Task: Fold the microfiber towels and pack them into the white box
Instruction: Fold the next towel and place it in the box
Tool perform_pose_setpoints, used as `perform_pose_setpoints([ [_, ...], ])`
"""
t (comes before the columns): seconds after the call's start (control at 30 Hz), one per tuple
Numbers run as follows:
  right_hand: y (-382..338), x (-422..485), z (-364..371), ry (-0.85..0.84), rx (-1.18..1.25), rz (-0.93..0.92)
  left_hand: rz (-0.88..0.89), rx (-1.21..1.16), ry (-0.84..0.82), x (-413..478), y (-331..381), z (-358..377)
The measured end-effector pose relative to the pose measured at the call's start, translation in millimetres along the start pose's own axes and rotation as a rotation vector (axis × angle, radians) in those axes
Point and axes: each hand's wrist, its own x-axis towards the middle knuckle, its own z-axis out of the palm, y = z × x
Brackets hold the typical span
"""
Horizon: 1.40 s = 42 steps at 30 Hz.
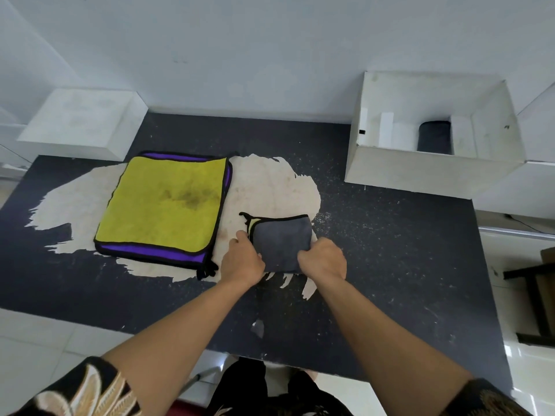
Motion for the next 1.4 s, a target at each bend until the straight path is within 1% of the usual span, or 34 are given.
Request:
perform_pose_setpoints([
  [0.07, 5.6, 3.0, -10.3, -0.007, 0.059, 0.016, 0.057, 0.119, 0.110, -6.5, 8.3, -2.8],
  [0.1, 9.8, 4.7, -13.3, 0.006, 0.089, 0.020, 0.110, 0.133, 0.174, -8.6, 15.1, -3.8],
  [0.13, 13.6, 5.3, -16.0, 0.022, 0.117, 0.019, 0.158, 0.101, 0.202, -9.9, 24.8, -5.0],
  [0.2, 19.7, 3.5, -19.1, 0.041, 0.145, 0.000, 0.166, -0.020, 0.131, -6.3, 50.4, -7.1],
  [0.27, 23.4, -2.0, -18.2, 0.039, 0.147, -0.059, 0.090, -0.080, 0.011, 5.3, 77.0, -5.3],
  [0.33, 24.3, -8.2, -14.7, 0.051, 0.166, -0.142, 0.052, -0.028, -0.071, 15.9, 100.4, -1.9],
  [0.43, 26.3, -13.3, -6.0, 0.108, 0.204, -0.273, 0.043, 0.108, -0.124, 24.1, 122.9, 3.2],
  [0.5, 29.3, -14.3, -3.9, 0.159, 0.199, -0.322, 0.023, 0.162, -0.171, 24.9, 131.1, 2.3],
  [0.6, 33.7, -17.3, -5.9, 0.192, 0.150, -0.402, 0.079, 0.215, -0.226, 27.2, 137.3, -4.2],
  [0.7, 32.3, -23.4, -7.2, 0.246, 0.091, -0.526, 0.076, 0.123, -0.232, 30.3, 133.6, -16.2],
  [0.8, 26.2, -29.2, -1.5, 0.273, -0.024, -0.642, 0.005, -0.052, -0.221, 37.9, 115.4, -26.1],
  [0.97, 9.6, -36.0, 14.4, 0.252, -0.108, -0.821, -0.041, -0.217, -0.221, 60.5, 71.2, -33.8],
  [1.07, 4.8, -37.1, 30.7, 0.186, -0.131, -0.889, -0.074, -0.235, -0.203, 67.5, 46.8, -35.7],
  [1.17, 2.4, -38.7, 44.1, 0.131, -0.160, -0.913, -0.074, -0.234, -0.175, 73.2, 28.7, -32.9],
  [1.3, 2.4, -35.8, 56.8, 0.111, -0.204, -0.922, -0.068, -0.224, -0.188, 74.7, 14.6, -30.0],
  [1.4, 8.3, -33.1, 61.0, 0.119, -0.293, -0.983, -0.065, -0.210, -0.190, 72.6, 8.2, -27.7],
])
